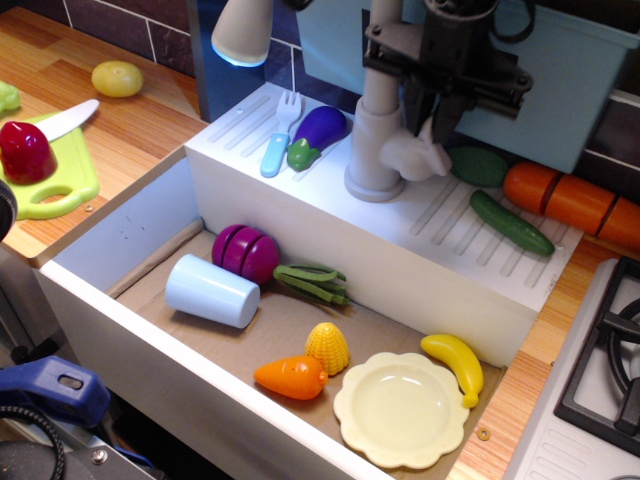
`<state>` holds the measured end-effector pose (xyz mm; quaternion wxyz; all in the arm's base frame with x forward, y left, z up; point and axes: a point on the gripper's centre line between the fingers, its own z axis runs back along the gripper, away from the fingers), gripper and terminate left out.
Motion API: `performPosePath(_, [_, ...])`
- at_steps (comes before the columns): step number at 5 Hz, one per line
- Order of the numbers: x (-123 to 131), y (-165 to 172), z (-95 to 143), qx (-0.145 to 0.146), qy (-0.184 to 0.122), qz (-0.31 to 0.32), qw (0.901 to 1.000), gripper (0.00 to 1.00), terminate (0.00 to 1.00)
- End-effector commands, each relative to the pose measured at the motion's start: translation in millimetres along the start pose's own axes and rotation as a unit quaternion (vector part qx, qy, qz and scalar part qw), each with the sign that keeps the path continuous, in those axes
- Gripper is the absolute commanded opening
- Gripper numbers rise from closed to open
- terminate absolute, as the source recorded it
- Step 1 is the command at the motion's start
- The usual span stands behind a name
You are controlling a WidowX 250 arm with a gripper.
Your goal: Turn lever vertical to front
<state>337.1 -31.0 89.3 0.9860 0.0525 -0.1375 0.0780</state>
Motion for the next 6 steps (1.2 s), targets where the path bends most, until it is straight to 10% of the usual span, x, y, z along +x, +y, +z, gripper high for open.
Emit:
performPosePath(1, [-22, 0, 2, -0.009, -0.015, 0.038, 0.9991, 0.00, 0.00])
performPosePath(5, [-73, 0, -36, 0.008, -0.048, 0.085, 0.9952, 0.00, 0.00])
performPosePath(6, [-66, 3, -30, 0.000, -0.030, 0.082, 0.9962, 1.00, 1.00])
